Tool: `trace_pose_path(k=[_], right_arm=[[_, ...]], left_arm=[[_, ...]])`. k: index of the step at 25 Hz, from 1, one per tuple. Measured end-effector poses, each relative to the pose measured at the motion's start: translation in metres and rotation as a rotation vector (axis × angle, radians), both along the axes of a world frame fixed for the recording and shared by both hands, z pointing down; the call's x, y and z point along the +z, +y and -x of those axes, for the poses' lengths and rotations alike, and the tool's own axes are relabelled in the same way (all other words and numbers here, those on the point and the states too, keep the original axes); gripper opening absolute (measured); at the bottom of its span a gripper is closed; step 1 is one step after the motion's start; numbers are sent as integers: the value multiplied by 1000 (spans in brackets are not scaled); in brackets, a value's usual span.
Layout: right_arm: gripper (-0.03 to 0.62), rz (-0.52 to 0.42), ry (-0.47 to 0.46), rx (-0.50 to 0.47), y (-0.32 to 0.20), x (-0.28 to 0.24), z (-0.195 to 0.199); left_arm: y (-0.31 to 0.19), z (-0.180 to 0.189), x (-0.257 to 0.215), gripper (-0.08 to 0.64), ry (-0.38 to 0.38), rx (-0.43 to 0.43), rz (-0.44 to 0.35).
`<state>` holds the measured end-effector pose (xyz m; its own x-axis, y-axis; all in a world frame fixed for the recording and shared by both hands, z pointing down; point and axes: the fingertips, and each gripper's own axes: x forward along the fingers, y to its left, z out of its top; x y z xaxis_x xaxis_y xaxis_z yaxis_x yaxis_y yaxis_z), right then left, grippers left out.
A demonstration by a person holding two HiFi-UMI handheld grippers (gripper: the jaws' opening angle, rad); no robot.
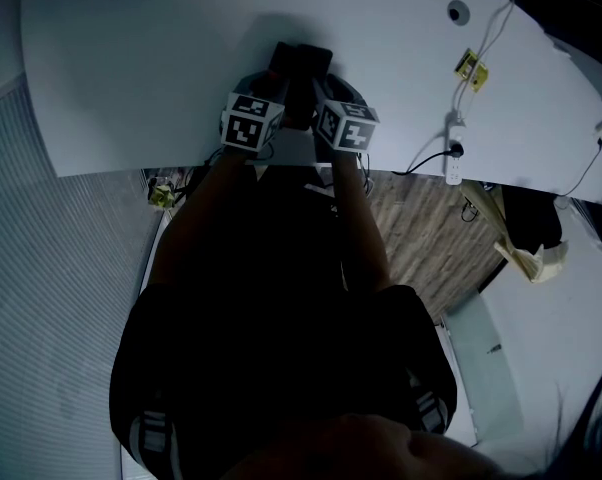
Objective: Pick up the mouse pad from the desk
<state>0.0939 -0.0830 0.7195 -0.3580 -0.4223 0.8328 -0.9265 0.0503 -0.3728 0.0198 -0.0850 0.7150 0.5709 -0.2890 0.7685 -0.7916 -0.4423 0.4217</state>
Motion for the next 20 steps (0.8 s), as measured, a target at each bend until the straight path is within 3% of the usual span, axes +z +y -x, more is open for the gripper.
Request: trace_pose_path(k=[20], right_arm=[[138, -34, -5, 18, -2, -20, -4]], left_arm=[[0, -7, -24, 26, 39, -8, -29]])
